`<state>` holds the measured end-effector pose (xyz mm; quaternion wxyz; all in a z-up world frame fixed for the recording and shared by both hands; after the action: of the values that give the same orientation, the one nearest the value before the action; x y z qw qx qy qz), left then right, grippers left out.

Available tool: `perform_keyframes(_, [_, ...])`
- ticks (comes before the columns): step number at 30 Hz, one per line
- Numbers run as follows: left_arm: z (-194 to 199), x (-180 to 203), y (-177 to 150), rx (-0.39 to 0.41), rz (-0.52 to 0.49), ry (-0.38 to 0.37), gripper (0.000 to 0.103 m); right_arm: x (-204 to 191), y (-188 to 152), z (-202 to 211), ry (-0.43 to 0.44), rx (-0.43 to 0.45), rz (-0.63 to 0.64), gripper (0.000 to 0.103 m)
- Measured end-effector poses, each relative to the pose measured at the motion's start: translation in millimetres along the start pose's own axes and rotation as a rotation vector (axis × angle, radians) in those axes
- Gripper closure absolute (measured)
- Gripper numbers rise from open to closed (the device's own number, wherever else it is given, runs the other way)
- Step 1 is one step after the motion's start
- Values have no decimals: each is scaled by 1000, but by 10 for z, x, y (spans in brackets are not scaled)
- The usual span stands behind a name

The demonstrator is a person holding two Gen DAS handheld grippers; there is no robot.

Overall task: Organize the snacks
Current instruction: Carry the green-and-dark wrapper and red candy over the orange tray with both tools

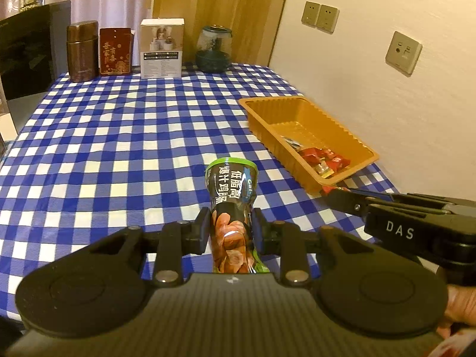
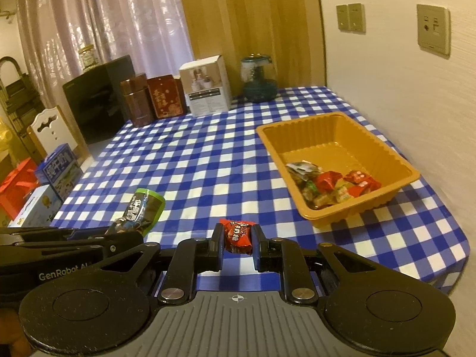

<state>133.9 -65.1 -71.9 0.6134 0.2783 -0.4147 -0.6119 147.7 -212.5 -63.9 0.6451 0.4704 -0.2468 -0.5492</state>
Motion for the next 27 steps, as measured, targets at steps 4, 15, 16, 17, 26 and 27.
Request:
perform_keyframes(4, [-17,71,8,-2,-3,-14,77,88,14,19,-16,4,-14,84])
perform_keyframes(15, [-164,378,73,-6,-37,-66,77,413,108,80,-78,30,-35,84])
perform_keyframes(16, [-189,413,82,-6,-40,-72,77,458,117,82,-87,31,-38,84])
perform_keyframes(17, [-213,449,91,-6,-42,-77,77,501,126,90,-93,34,-40,84])
perform_keyframes(26, [-440,719,269,6,-63,-119,77,847,222,101,-148,50,-55,84])
perform_keyframes(27, [-468,751,294,8,-66,-123,77,879,238,94,-153,52,-56,84])
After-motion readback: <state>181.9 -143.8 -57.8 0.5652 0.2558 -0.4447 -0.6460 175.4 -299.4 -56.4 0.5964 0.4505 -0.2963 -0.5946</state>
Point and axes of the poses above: each gripper's, at about its wrist camera, not at the fingertips, and z roughly against the way its jaws point, x to its right, y to its top, the point moved 9 cm from there along -z, roughly the way its jaws point, and after that the axes turned 11 degrees about x, right-handed, at the moved point
